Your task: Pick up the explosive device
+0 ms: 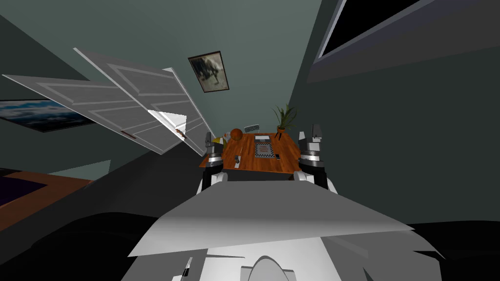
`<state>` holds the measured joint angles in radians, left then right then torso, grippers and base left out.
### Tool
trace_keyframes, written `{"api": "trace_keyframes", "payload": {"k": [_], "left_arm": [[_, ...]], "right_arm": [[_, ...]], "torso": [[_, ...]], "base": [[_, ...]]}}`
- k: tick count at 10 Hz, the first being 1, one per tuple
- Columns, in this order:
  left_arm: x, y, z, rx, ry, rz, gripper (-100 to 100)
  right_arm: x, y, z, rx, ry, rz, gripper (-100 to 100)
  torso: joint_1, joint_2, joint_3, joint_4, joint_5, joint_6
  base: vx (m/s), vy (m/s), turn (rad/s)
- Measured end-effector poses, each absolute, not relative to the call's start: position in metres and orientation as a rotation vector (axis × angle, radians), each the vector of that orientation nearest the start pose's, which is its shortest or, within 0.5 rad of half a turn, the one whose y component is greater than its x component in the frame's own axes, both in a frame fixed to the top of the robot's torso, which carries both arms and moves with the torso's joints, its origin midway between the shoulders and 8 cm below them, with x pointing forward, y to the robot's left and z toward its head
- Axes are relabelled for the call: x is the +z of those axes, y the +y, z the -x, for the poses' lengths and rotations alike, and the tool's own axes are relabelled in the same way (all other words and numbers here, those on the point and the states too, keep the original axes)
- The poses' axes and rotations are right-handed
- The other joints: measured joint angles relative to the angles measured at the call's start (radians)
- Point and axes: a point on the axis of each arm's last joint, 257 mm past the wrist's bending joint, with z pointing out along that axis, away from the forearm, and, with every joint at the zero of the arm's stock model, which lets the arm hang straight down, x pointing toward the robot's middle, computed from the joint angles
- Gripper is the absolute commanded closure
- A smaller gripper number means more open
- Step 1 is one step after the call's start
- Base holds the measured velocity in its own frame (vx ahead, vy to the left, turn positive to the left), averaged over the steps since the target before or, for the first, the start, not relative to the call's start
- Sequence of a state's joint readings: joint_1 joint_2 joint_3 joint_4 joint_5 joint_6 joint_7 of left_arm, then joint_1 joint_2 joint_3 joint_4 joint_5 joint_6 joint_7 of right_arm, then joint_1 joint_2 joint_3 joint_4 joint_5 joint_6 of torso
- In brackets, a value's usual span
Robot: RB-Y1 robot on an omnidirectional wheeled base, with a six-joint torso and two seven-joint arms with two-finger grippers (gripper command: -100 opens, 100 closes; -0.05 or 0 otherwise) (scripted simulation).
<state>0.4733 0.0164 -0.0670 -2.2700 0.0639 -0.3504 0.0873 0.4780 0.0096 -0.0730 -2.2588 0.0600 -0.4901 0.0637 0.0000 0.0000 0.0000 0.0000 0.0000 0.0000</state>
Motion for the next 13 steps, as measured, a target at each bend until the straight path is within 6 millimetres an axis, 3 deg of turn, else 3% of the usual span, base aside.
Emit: {"api": "trace_keyframes", "payload": {"k": [6, 13], "left_arm": [[-0.08, 0.263, -0.411, -1.372, 0.904, 0.942, -100], [-0.179, 0.296, -0.443, -1.231, 1.097, 1.14, -100]], "right_arm": [[0.021, -0.297, -0.348, 1.136, 0.657, -0.605, 0], [0.021, -0.297, -0.348, 1.136, 0.657, -0.605, 0]], "torso": [[0.001, 0.002, 0.001, 0.0, 0.0, 0.0], [0.001, 0.001, 0.001, 0.0, 0.0, 0.0]], "base": [[-0.034, 0.013, -0.002], [-0.022, 0.012, -0.011]]}}
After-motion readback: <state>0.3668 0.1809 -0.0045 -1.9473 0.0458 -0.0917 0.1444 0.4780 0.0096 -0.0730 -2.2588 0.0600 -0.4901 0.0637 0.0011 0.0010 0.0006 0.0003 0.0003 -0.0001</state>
